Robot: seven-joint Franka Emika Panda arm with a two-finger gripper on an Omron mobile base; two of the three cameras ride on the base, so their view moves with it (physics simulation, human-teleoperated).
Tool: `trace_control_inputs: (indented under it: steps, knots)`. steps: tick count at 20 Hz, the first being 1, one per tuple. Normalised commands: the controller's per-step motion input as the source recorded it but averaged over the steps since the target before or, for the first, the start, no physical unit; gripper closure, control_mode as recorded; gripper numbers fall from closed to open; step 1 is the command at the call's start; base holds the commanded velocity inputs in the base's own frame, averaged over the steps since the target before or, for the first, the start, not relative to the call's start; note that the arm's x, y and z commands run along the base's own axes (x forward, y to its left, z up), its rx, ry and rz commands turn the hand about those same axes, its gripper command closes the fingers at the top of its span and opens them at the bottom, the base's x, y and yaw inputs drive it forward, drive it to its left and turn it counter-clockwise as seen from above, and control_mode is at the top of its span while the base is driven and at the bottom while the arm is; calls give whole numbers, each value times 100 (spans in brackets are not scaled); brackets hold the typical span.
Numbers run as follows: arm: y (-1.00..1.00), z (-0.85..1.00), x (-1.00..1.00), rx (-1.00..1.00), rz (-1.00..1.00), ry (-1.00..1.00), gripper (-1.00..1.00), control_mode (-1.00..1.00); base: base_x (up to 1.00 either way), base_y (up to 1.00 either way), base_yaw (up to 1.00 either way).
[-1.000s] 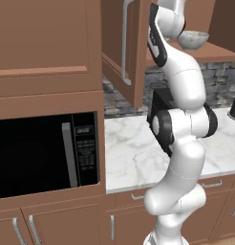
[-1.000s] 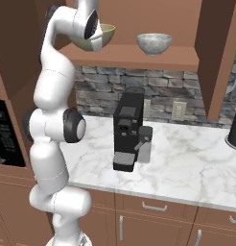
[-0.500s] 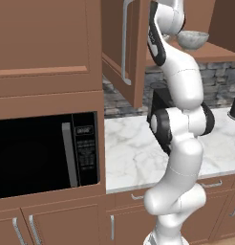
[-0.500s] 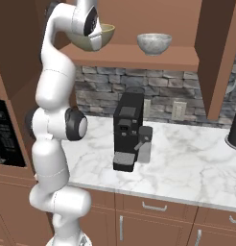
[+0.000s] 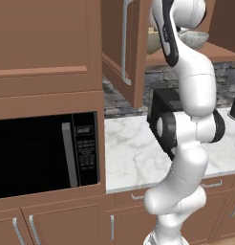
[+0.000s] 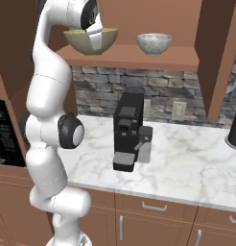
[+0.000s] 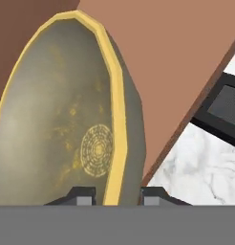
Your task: Take the smaller bowl and place it next to the appetizer plate on the dining counter , and place the larger bowl next to the plate with cooked food.
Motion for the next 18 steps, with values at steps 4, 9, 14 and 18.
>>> trace_control_inputs:
  steps: [4, 9, 14, 18]
  knots:
    - [-32, -45, -100, 2, -10, -8, 100, -100, 0, 0, 0]
    - [-45, -54, -100, 6, -5, -13, 100, -100, 0, 0, 0]
    - [-7, -75, -100, 1, 0, -41, 100, -100, 0, 0, 0]
    - [0, -8, -100, 8, 0, -45, 100, -100, 0, 0, 0]
